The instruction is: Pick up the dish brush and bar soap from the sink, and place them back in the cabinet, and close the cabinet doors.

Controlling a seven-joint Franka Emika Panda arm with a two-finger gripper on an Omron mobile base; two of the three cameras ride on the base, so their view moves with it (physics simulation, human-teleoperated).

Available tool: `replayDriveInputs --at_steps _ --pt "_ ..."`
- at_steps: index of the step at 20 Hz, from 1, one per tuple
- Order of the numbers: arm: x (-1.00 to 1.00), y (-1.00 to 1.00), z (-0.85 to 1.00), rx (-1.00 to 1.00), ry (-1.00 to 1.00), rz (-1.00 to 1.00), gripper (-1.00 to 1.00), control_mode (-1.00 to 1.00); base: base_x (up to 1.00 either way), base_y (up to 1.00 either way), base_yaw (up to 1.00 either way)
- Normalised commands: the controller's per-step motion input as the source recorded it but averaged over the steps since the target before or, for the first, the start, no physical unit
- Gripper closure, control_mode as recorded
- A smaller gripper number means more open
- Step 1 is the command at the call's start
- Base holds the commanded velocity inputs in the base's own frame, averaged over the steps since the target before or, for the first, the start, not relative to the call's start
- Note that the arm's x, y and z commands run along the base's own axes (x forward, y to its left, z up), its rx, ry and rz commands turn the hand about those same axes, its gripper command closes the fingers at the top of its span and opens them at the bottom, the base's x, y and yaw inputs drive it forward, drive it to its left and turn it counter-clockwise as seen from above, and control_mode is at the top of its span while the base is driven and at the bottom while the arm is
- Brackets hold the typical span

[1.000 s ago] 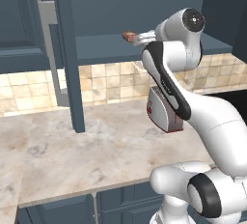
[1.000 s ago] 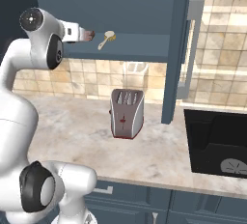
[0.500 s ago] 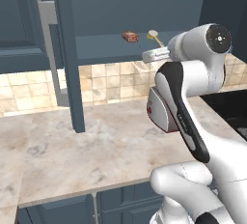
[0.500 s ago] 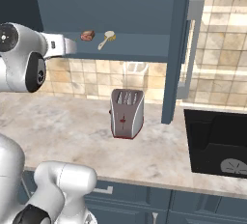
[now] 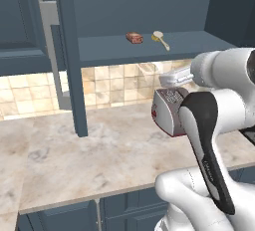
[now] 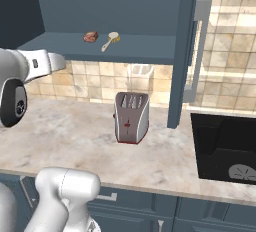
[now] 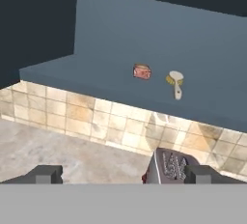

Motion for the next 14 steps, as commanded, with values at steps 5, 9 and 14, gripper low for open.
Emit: replayDriveInputs --at_steps 5,9,14 --pt "-0.82 0.0 0.0 -0.1 -0.02 0.0 -1.0 -1.0 0.0 0.0 0.0" --pt "-0.84 0.0 0.1 -0.08 0.0 0.0 -1.0 -1.0 0.0 0.0 0.0" --pt "-0.71 0.03 0.14 -0.08 0.0 0.0 -1.0 -1.0 0.0 0.0 0.0"
